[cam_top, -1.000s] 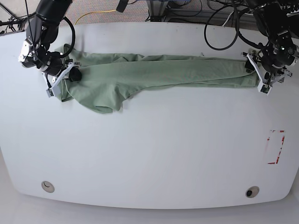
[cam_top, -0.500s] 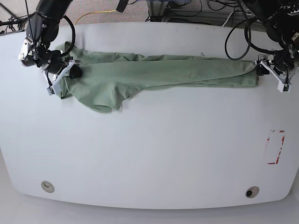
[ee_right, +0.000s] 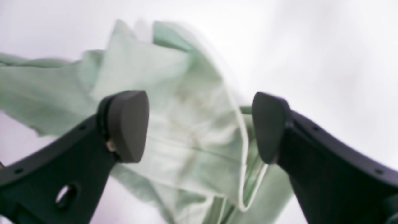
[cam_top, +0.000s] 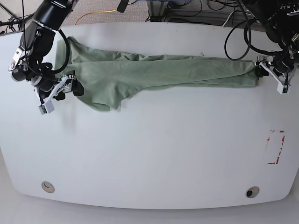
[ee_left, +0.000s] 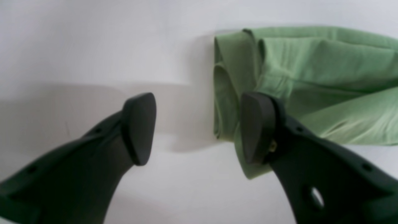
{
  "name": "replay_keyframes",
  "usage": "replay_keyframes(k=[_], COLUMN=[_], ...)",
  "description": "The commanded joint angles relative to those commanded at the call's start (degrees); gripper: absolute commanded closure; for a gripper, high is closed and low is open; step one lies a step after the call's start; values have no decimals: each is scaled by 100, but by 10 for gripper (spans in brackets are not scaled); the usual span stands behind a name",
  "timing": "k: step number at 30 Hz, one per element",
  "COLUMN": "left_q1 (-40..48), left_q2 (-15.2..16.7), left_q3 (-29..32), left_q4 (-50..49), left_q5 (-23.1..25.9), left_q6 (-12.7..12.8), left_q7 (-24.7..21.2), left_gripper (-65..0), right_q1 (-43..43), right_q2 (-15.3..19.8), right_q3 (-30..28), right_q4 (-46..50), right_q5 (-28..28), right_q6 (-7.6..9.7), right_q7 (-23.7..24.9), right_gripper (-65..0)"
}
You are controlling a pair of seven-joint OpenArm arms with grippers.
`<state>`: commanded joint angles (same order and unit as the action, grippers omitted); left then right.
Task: Fold the T-shirt properly
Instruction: 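Grasp the loose shirt end with the right gripper and tuck it in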
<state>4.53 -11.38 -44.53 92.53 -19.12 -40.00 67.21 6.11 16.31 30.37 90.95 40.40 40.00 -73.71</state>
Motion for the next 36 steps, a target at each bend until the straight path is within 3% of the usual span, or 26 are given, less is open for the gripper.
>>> replay_keyframes(k=[4,11,18,20,26,29,36], left_q1=[26,35,114,132,141,141,141], left_q2=[0,0,0,0,0,0,-9], left_q3=[-9,-35,-44,-44,-44,-44,-35], left_q4=[0,0,0,0,-35,-35,-35], left_q5=[0,0,0,0,0,0,9], left_q6=[0,0,0,0,0,0,0], left_q7=[0,0,0,-9,-9,-9,-9], left_gripper=[-393,-393,-392,-392,-392,-392,-392], right_q1=[563,958,932,923,870,659,-79], right_q2=[0,0,0,0,-18,-9,-44], right_q3=[-448,-1345,-1741,-1758,-1688,-1459,-484], right_q4=[-457,-1213,-1829,-1952,-1934,-1301,431], right_q5=[-536,-1292,-1451,-1451,-1407,-1389,-1037], right_q6=[0,0,0,0,0,0,0], right_q7=[123,826,1371,1451,1565,1486,202], right_gripper=[-495,-495,-479,-414,0,-16,-5])
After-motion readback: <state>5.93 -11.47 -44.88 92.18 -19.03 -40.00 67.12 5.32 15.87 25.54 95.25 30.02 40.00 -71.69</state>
